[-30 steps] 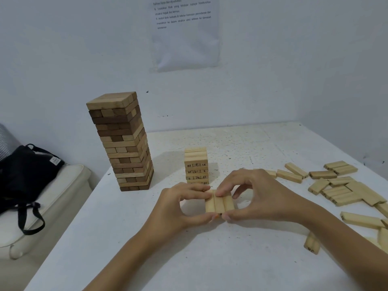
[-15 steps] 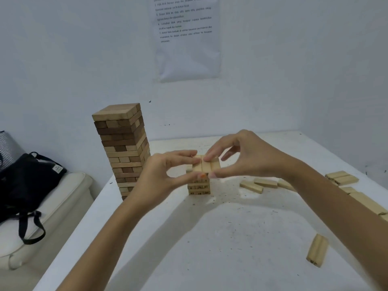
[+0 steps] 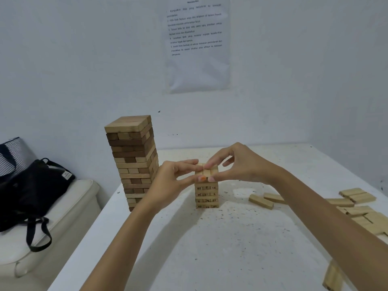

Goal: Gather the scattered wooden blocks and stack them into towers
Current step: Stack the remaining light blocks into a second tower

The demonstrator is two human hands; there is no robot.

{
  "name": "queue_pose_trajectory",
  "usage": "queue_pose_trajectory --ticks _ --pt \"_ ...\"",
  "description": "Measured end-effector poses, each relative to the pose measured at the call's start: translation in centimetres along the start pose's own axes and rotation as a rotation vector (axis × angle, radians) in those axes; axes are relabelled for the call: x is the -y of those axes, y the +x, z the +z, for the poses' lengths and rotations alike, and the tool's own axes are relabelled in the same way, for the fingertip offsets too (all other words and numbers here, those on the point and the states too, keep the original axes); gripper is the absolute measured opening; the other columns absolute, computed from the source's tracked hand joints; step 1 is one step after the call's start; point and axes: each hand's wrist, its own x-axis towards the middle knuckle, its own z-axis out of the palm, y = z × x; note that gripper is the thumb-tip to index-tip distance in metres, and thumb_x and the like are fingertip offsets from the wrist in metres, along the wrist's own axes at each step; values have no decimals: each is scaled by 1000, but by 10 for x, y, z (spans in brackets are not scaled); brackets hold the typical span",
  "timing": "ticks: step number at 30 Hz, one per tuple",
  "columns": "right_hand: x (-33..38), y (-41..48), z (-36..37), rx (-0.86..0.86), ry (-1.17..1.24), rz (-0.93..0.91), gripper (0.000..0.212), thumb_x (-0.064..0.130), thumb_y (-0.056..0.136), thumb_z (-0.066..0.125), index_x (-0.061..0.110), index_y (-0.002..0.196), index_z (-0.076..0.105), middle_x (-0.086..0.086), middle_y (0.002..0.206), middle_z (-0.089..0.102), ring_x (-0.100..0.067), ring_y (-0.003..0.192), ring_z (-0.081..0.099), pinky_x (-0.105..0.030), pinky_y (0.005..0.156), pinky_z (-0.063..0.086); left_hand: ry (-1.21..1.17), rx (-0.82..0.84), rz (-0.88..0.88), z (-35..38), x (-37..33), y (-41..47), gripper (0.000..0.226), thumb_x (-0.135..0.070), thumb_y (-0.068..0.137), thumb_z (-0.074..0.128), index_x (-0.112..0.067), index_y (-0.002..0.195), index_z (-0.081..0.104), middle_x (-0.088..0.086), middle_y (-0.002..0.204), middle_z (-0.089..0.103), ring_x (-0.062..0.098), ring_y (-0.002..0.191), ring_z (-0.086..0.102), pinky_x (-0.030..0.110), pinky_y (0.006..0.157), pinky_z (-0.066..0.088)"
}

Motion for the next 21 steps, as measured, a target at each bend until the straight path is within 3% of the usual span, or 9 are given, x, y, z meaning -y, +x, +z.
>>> queue_pose_trajectory --ticks 16,21 --pt "-3 1 8 -3 -50 30 27 29 70 85 30 96 77 15 102 72 2 103 59 -18 86 45 63 21 -29 0 7 0 28 -19 76 76 -20 104 73 0 126 63 -2 114 57 17 99 46" --pt "-3 -1 9 11 -48 63 26 34 74 81 33 100 75 19 108 68 3 106 56 -20 89 46 102 9 -29 2 4 -1 19 -30 82 68 -32 100 73 -1 133 59 0 116 56 22 98 47"
